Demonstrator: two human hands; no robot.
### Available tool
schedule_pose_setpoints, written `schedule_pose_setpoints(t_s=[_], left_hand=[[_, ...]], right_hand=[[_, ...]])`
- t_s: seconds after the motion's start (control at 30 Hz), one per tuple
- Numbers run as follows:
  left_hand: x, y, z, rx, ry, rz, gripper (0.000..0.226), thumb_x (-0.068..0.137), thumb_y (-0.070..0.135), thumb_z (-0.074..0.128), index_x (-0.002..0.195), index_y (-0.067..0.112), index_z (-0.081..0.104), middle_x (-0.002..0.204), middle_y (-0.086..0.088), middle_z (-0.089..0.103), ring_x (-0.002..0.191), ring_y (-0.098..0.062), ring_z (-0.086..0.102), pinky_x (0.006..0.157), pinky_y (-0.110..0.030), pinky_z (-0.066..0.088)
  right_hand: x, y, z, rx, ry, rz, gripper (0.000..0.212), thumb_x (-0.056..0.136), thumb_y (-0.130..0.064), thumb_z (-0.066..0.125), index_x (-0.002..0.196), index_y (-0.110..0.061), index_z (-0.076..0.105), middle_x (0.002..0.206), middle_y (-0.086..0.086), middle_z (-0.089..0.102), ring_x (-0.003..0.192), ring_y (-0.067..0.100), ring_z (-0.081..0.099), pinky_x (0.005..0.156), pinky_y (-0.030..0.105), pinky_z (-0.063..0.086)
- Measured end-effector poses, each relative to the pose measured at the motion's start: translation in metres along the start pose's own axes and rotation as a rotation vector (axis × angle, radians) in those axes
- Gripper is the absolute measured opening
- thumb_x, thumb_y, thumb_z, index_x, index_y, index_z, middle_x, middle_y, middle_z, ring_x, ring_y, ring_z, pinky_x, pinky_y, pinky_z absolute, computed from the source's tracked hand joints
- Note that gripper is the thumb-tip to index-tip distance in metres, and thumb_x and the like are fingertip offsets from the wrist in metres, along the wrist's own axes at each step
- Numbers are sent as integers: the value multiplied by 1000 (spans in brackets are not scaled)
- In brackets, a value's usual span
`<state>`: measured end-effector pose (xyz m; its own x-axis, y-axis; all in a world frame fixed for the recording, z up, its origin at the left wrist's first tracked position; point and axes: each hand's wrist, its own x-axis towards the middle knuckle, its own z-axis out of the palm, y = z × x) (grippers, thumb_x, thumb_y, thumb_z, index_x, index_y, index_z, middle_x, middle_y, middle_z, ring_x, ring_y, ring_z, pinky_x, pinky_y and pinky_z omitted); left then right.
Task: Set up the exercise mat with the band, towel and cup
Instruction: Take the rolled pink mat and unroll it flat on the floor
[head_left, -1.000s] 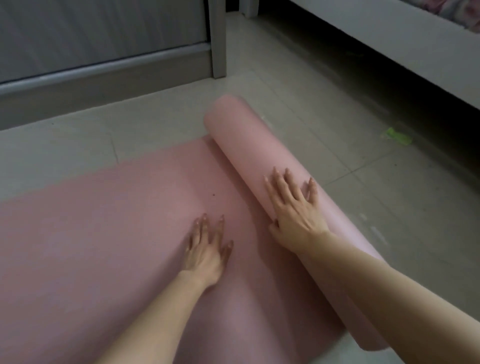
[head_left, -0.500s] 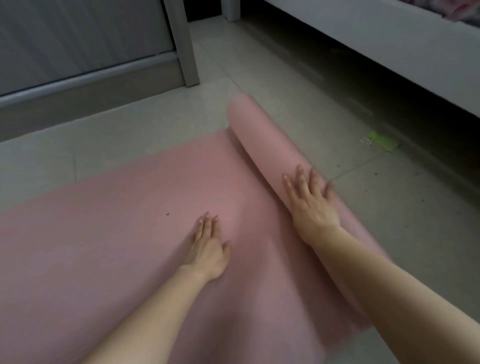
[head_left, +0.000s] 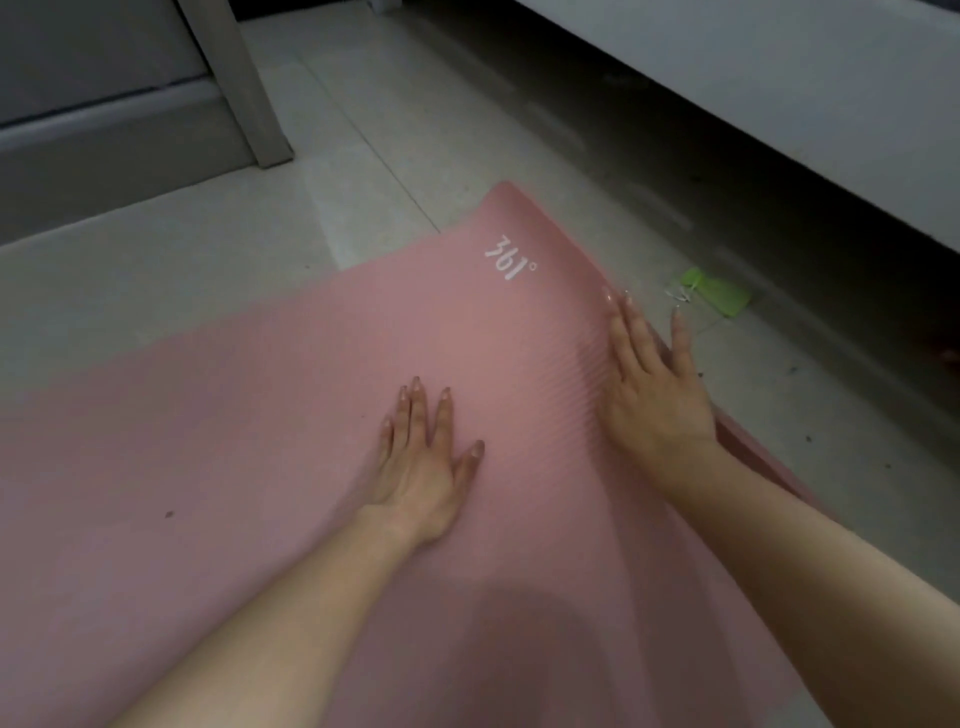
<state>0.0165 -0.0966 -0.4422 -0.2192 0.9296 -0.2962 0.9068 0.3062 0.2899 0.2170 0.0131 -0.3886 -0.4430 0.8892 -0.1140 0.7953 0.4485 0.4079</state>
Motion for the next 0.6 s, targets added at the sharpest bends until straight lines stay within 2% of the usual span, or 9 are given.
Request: schedule_pose_setpoints(t_s=[0.1,0.2,0.27,0.43,0.6], left_hand=[[16,6,4,5,79,6,71,99,53,17,153,18,-11,159,-14,-23,147,-24,-23,120,-38,-11],[20,6,11,22,196,34,70,98,53,15,155,17,-5,161,-14,-17,148,-23,-19,121,-36,-9],[18,3,13,27,236,42,69,98,53,15,155,18,0,162,-12,-11,150,-21,-15,122,-35,-6],[19,3,13,-5,274,30,70,94,55,12,155,22,5,163,-9,-5,151,-19,-9,121,-31,-4],[20,5,10,-25,270,24,69,94,56,14,155,23,6,163,-8,-6,150,-17,-10,120,-29,-8]], right_hand=[[7,18,28,182,-109,-32,71,99,-52,6,154,-10,-10,162,12,-17,148,25,-22,114,52,-20],[17,18,49,443,-176,32,72,97,-60,10,155,-23,-11,163,7,-15,149,25,-19,118,48,-16],[27,8,58,548,-215,88,71,96,-63,12,154,-30,-13,162,7,-18,148,28,-20,118,50,-15],[68,-20,58,625,-104,169,68,96,-61,14,155,-32,-6,163,9,-15,148,36,-18,117,53,-14],[126,-36,43,634,-107,176,71,95,-63,17,155,-31,-3,164,8,-13,147,38,-18,118,55,-12]])
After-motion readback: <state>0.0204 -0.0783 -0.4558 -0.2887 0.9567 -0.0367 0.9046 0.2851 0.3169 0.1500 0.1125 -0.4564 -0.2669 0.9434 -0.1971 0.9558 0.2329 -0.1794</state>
